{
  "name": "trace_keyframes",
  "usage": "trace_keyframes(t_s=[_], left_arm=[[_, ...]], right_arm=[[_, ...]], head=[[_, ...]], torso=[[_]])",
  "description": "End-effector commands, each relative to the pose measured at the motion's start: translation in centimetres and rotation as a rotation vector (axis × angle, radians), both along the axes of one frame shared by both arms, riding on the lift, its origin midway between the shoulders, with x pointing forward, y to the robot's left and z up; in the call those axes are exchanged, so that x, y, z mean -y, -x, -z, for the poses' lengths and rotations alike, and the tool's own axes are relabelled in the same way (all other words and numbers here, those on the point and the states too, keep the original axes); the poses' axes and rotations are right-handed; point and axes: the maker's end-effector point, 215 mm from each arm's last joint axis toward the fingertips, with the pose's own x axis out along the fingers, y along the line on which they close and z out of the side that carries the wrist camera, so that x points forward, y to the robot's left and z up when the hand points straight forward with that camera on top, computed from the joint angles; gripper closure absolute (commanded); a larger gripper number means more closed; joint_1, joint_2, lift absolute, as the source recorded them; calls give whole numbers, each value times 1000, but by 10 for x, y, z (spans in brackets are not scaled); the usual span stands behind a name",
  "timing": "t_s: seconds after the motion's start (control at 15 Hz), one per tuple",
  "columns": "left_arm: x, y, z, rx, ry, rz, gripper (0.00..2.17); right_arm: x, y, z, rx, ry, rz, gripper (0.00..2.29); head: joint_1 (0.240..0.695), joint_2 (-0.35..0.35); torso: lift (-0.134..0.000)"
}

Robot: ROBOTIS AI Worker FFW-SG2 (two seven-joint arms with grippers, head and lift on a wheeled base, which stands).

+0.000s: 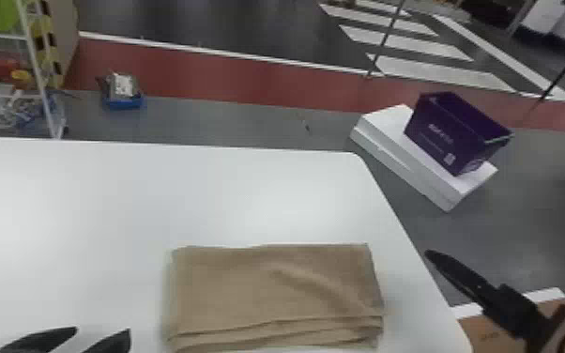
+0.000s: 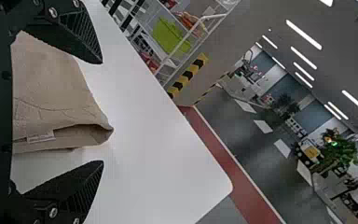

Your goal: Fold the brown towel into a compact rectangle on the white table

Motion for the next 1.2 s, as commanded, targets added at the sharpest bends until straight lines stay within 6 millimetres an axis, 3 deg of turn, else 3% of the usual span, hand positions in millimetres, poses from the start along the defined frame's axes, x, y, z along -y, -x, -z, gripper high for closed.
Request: trace_keyframes(t_s=[0.0,0.27,0.4,0.53,0.8,1.0,1.13], left_arm=[[-3,-6,-5,14,3,-5,36],[2,-1,-3,-9,16,9,46],[8,3,-2,-14,23,20,39],[8,5,-4,7,32,32,39],[0,-3,-11,94,0,51,140],[3,8,-5,63,13,78,215],[8,20,0,2,47,100,215]], right_arm=[[12,26,-18,32,12,12,70],[17,41,-16,70,151,25,134],[20,36,-17,125,302,7,157],[9,27,-22,214,410,-57,215],[-32,18,-49,391,590,-220,343],[-87,25,-65,574,904,-424,343],[-117,35,-64,638,1029,-555,343]], head=[[695,-350],[695,-350],[695,-350],[695,-350],[695,-350],[695,-350],[695,-350]], torso=[[-123],[-123],[-123],[-123],[-123],[-123],[-123]])
